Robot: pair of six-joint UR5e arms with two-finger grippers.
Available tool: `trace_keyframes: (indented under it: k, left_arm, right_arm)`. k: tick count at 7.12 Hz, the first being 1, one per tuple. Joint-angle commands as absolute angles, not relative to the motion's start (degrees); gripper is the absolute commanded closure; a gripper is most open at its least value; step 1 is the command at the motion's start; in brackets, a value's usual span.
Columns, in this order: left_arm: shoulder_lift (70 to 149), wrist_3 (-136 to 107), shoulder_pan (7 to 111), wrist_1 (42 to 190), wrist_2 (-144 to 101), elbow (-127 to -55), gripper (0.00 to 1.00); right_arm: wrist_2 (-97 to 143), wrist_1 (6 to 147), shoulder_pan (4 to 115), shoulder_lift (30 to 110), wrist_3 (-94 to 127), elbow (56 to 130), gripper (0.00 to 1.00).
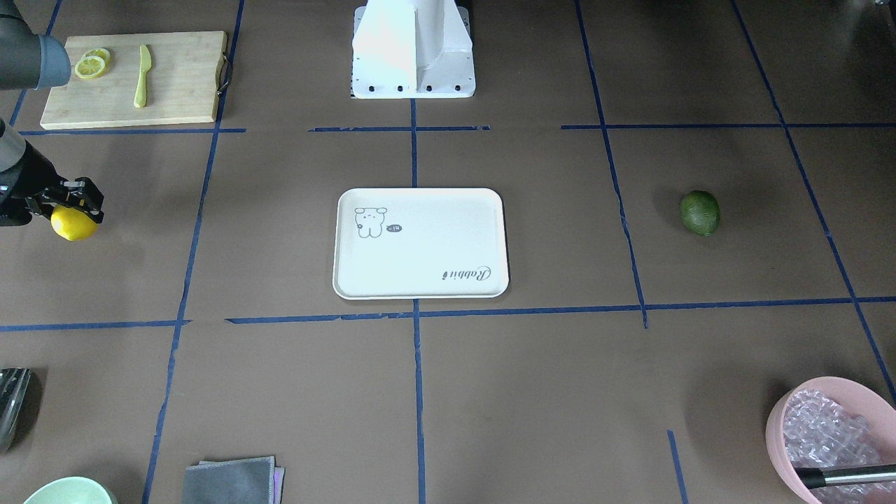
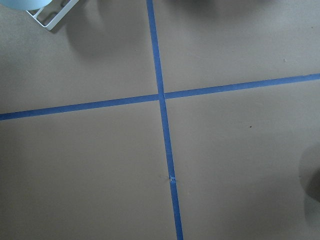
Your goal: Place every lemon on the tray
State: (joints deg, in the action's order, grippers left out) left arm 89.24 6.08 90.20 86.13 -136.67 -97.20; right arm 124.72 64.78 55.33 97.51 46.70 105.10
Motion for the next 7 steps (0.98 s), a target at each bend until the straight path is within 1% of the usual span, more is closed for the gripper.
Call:
trace_keyframes:
  k: [1, 2, 3, 4, 5, 7]
  left_arm:
    - [89.56, 1.36, 86.17, 86.05, -135.80, -101.65, 0.00]
    - [89.47, -5.99, 81.87, 86.13, -134.22, -105.26, 0.00]
    - [89.21, -15.98, 77.13, 86.48, -134.21, -108.69, 0.00]
    - [88.77, -24.00, 73.95, 90.92, -134.21, -110.03, 0.00]
    - [88.51, -31.91, 70.00, 97.14, -133.08, -109.95, 0.00]
    - [88.16, -42.06, 61.82, 104.20, -125.89, -109.16, 0.00]
  right_arm:
    - [129.46, 83.56, 58.89, 92.94, 46.76, 118.68, 1.00]
    - [128.77, 94.11, 58.71, 84.63, 47.11, 120.74, 1.00]
    - [128.50, 99.26, 56.97, 79.50, 47.81, 121.46, 1.00]
    - [128.06, 99.84, 55.13, 76.67, 50.51, 121.46, 1.00]
    - [125.97, 100.10, 51.98, 72.81, 55.41, 121.12, 1.00]
    - [123.32, 100.46, 47.22, 68.05, 62.36, 120.94, 0.99]
